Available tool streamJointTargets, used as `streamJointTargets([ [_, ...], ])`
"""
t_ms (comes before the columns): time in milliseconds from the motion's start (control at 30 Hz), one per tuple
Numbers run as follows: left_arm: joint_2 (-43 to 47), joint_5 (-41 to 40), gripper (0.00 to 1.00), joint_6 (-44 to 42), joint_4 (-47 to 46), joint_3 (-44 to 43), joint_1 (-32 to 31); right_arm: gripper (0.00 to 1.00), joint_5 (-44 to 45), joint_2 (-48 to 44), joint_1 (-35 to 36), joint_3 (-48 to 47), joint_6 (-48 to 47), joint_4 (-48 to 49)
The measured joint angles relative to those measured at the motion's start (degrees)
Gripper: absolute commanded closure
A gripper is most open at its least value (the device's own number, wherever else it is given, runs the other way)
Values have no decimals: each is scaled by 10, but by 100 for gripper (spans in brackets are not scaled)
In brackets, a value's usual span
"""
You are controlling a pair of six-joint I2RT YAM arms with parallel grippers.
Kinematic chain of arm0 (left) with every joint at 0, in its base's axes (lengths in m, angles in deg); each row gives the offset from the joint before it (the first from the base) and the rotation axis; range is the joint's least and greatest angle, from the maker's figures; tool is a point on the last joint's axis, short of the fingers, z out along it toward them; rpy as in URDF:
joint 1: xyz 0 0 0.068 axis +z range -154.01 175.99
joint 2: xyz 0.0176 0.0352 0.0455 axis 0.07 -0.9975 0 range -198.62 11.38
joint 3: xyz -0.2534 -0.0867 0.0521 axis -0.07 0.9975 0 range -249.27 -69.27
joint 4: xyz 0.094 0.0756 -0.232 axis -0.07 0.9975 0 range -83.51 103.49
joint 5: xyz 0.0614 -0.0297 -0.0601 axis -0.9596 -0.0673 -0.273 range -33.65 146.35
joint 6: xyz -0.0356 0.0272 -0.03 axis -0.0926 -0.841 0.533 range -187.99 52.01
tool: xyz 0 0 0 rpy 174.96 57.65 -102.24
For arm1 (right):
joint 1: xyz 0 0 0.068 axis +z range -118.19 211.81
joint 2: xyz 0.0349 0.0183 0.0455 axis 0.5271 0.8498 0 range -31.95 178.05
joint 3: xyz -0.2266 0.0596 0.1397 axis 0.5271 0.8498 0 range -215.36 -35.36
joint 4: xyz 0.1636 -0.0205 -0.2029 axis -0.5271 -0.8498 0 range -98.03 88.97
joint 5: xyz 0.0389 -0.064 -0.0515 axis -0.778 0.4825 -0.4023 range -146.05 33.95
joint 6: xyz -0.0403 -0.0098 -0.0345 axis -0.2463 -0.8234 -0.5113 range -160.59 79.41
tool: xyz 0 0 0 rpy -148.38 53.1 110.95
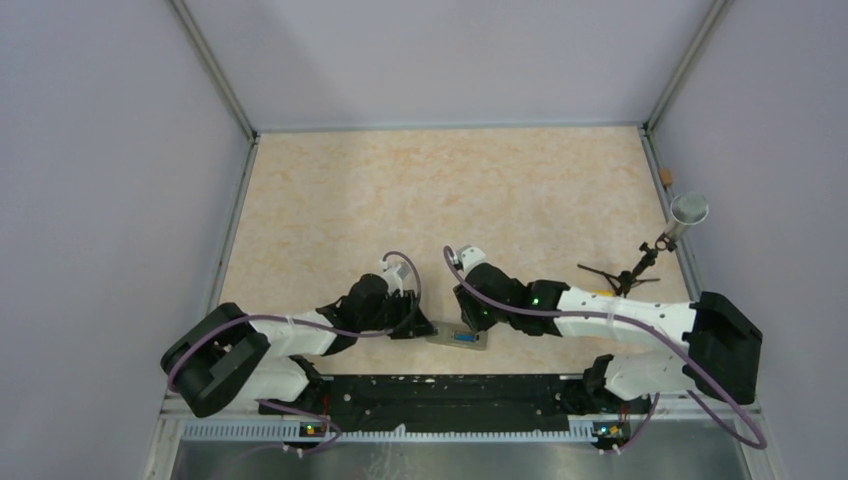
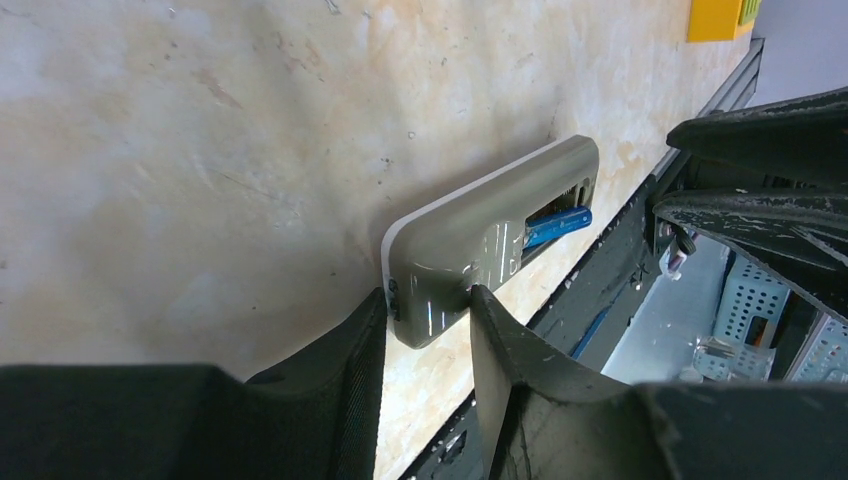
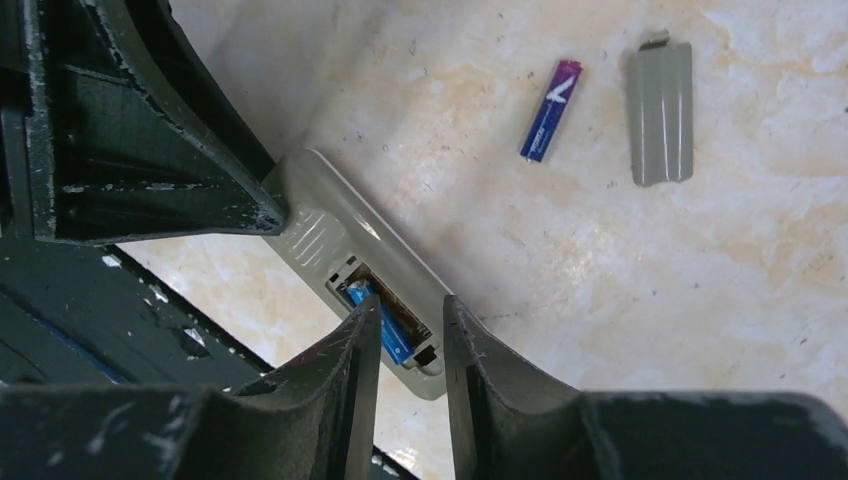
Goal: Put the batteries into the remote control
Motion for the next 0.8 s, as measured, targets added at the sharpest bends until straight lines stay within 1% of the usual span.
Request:
streamJointTargets([
  [67, 0, -5, 64, 5, -1, 0, -11, 69, 0, -10, 0, 9, 12, -1],
  [267, 6, -21, 65, 20, -1, 3, -35, 69, 2, -35, -1, 29, 51, -24],
  [533, 7, -31, 64, 29, -1, 3, -46, 69, 1, -35, -1, 37, 91, -51],
  [800, 7, -33, 61, 35, 0, 3, -48, 69, -5, -45, -1, 50, 122, -61],
])
